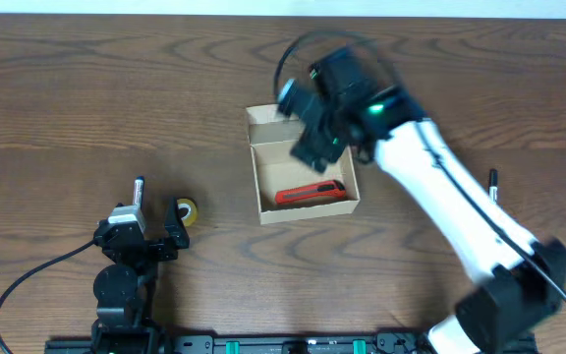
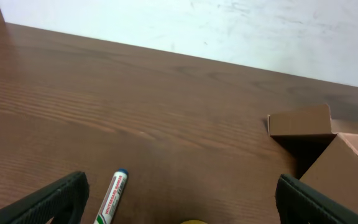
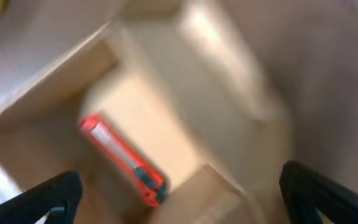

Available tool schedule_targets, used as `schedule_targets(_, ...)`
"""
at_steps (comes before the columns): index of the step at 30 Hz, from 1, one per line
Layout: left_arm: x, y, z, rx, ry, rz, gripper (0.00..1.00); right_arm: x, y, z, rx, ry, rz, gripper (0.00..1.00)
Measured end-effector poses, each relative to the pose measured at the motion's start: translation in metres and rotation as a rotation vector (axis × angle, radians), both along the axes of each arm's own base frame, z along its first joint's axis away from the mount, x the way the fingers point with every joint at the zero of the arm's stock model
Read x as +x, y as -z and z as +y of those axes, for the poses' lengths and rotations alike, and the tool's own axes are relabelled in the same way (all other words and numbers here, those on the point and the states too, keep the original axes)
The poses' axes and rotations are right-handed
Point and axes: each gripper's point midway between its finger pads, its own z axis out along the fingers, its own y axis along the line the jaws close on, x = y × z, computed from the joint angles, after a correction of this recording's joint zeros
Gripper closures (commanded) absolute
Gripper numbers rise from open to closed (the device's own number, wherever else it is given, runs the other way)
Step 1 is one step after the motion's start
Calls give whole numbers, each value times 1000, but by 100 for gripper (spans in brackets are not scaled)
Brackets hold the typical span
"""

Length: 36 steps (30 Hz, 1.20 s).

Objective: Pack container
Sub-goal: 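Withdraw the right gripper back toward the red stapler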

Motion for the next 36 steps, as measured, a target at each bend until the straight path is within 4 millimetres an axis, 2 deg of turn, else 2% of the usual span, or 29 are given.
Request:
schedule_targets(3,0,0,0,0,0,0,5,21,-43,-41,81,282,-73,1)
schedule_targets(6,0,0,0,0,0,0,5,32,-61,-101,143,564,-87,1)
schedule_targets(8,0,0,0,0,0,0,5,34,-60,-147,164,756,-71,1)
schedule_targets(10,0,0,0,0,0,0,5,32,-56,-185,169,903,-50,6)
schedule_targets(12,0,0,0,0,0,0,5,21,-48,-223,164,1053,-1,12)
schedule_targets(15,0,0,0,0,0,0,5,-11,-32,-257,135,1224,120,14)
schedule_targets(17,0,0,0,0,0,0,5,-28,-22,-267,117,1299,186,13)
schedule_targets(20,0,0,0,0,0,0,5,-38,1,-266,102,1332,241,12)
schedule_targets(27,0,0,0,0,0,0,4,-54,84,-260,61,1324,348,12)
schedule_targets(29,0,0,0,0,0,0,5,-60,98,-262,43,1315,374,12)
schedule_targets(36,0,0,0,0,0,0,5,-62,117,-284,16,1321,411,14)
